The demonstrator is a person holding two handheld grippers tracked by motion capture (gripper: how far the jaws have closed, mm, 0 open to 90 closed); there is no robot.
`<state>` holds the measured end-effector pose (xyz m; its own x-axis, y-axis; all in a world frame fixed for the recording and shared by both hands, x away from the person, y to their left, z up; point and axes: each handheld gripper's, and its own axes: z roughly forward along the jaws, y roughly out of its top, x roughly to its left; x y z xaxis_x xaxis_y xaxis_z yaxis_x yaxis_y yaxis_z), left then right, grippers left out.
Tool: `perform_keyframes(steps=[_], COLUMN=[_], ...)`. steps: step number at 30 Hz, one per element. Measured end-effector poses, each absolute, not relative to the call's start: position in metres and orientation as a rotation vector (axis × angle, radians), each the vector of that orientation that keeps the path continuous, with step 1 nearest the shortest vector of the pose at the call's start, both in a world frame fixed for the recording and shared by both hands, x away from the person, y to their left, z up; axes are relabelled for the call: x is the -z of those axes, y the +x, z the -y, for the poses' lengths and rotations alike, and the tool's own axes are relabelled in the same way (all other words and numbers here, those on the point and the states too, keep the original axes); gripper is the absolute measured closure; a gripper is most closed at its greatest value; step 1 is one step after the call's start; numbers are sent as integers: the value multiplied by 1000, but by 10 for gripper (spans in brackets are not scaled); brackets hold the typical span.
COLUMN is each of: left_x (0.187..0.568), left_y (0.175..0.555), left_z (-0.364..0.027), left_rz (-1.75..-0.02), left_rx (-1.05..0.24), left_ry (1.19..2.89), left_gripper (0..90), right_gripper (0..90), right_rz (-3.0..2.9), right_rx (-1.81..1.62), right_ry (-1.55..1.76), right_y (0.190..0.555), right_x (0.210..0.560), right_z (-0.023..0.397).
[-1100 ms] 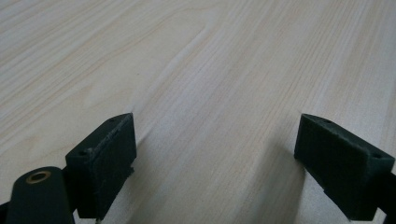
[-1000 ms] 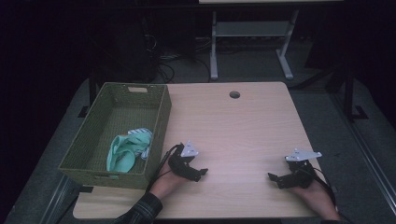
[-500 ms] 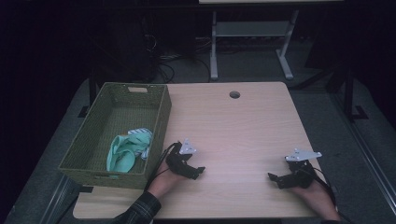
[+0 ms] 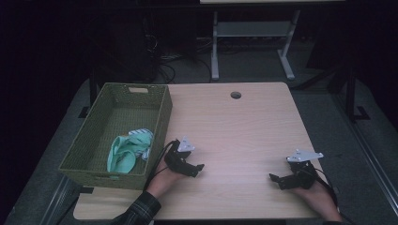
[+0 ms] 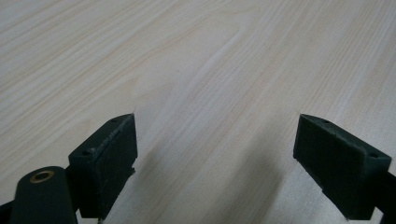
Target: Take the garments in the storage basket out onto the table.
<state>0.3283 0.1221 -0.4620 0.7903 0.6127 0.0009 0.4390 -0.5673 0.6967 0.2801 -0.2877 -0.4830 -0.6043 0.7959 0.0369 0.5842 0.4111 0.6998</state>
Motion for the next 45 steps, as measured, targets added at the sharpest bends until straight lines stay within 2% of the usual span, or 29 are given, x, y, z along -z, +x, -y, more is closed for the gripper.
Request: perform_keyframes(steps=[34,45], left_x=[433,423], left_y=[330,332], left_z=[-124,-125], left_rz=[-809,-822], left_rx=[-333,-299], left_ry=[2225,2237], left_gripper=[128,128], right_gripper=[12,12], right_rz=[-2369,-2369], right_rx=[-993,-994], right_ry=[1198,1198], right_y=[280,280], right_x=[483,483], right_z=[288,288])
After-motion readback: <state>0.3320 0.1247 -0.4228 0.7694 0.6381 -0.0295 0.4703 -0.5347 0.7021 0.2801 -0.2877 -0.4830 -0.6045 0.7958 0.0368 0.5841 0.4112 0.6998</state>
